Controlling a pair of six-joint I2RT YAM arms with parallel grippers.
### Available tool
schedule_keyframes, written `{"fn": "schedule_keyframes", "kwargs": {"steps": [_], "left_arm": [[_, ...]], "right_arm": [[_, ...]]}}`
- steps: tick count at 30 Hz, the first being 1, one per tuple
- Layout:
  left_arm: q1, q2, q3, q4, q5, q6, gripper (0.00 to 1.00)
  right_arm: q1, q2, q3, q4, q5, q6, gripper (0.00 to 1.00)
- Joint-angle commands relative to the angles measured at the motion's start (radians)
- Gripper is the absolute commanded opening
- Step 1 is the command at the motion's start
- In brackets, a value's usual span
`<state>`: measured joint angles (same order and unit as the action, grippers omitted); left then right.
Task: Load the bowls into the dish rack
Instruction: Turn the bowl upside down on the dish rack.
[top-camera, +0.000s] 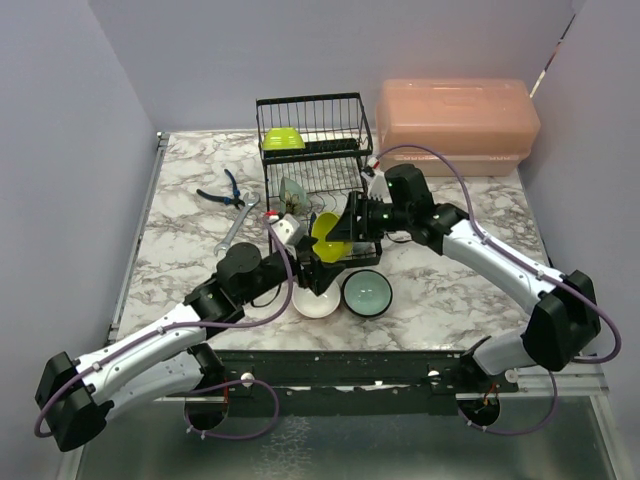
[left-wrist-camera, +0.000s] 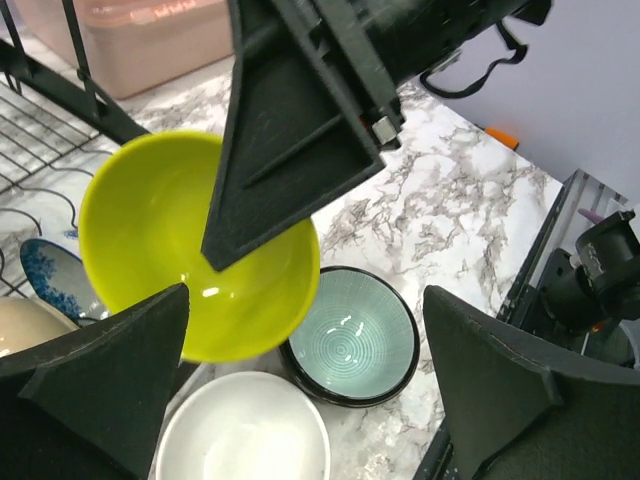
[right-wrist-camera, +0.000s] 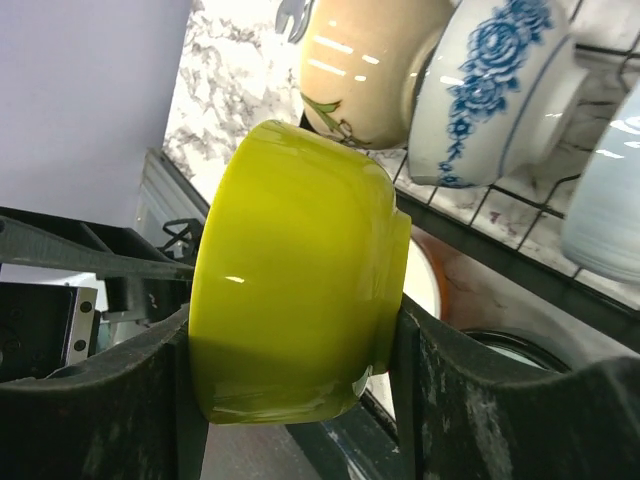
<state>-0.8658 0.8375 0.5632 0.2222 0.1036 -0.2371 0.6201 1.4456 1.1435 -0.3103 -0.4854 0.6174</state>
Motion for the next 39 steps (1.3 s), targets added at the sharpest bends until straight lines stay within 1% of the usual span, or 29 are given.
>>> {"fn": "schedule_keyframes", "kwargs": {"steps": [1,5,8,11,17,20,24,27,30,34,37,39], "left_arm": [[0.006,0.046,0.068,-0.08,-0.048,-0.045,0.99],[0.037,0.102,0.083,-0.1,-0.039,-0.094,0.99],[0.112,0.142,0.076,-0.087,0.034,-0.162,0.99],[0.223,0.18,0.058,-0.048,0.153,-0.244,0.99],[0.412,0.211,0.024,0.027,0.312,-0.372,0.99],[0.513,0.204,0.02,0.021,0.351,-0.401,0.99],[0.687,0.179,0.007,-0.015,0.4,-0.421,0.99],[0.794,0.166,-0.014,-0.022,0.428,-0.445,0.99],[0.854,0.166,-0.012,-0.082,0.407,-0.406,0.99],[0.857,0.171,0.012,-0.167,0.308,-0.318,0.99],[0.857,0.171,0.017,-0.175,0.291,-0.253,0.99],[0.857,0.17,0.008,-0.175,0.293,-0.203,0.99]], "right_arm": [[-0.044,-0.069,-0.012,-0.043,0.059,-0.071,0.0],[-0.071,-0.112,-0.038,-0.056,0.097,-0.134,0.0],[-0.077,-0.148,-0.05,-0.065,0.143,-0.187,0.0],[-0.077,-0.177,-0.053,-0.076,0.182,-0.235,0.0],[-0.077,-0.204,-0.043,-0.087,0.211,-0.28,0.0],[-0.077,-0.206,-0.031,-0.075,0.186,-0.321,0.0],[-0.077,-0.194,0.0,-0.072,0.145,-0.385,0.0],[-0.077,-0.18,0.007,-0.062,0.135,-0.431,0.0],[-0.077,-0.166,0.026,-0.056,0.143,-0.487,0.0],[-0.077,-0.161,0.044,-0.017,0.146,-0.577,0.0],[-0.076,-0.176,0.042,0.047,0.127,-0.67,0.0],[-0.077,-0.187,0.032,0.095,0.088,-0.761,0.0]]}}
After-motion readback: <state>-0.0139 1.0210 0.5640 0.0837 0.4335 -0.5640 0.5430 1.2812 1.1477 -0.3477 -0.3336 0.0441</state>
